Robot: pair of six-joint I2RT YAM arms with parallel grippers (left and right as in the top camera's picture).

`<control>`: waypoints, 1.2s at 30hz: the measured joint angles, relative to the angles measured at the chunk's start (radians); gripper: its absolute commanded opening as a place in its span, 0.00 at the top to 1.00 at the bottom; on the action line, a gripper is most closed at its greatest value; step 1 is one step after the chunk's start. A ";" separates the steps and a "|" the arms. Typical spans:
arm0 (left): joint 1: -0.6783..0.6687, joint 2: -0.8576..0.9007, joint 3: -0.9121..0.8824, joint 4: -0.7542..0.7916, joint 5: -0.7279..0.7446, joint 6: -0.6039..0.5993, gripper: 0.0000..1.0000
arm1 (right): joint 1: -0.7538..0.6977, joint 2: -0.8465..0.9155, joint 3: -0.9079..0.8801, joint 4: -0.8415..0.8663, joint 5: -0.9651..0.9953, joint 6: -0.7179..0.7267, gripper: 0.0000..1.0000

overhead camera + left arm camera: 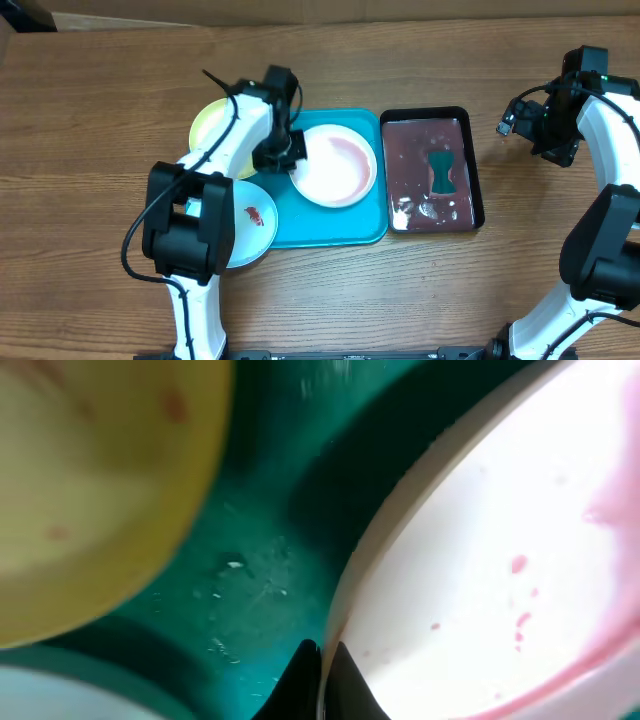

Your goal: Clean dirty plates on tray and stack at the side

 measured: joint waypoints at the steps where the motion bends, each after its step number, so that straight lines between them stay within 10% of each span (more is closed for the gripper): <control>1: 0.010 0.000 0.034 -0.019 0.000 0.004 0.96 | 0.000 0.000 0.000 0.000 0.000 0.000 0.00; 21: -0.051 0.000 0.409 -0.050 -0.076 0.059 0.96 | 0.000 0.000 0.000 0.000 0.000 0.000 0.00; 36: -0.418 0.000 0.409 0.056 -0.535 0.060 0.96 | 0.000 0.000 0.000 0.001 0.000 0.000 0.00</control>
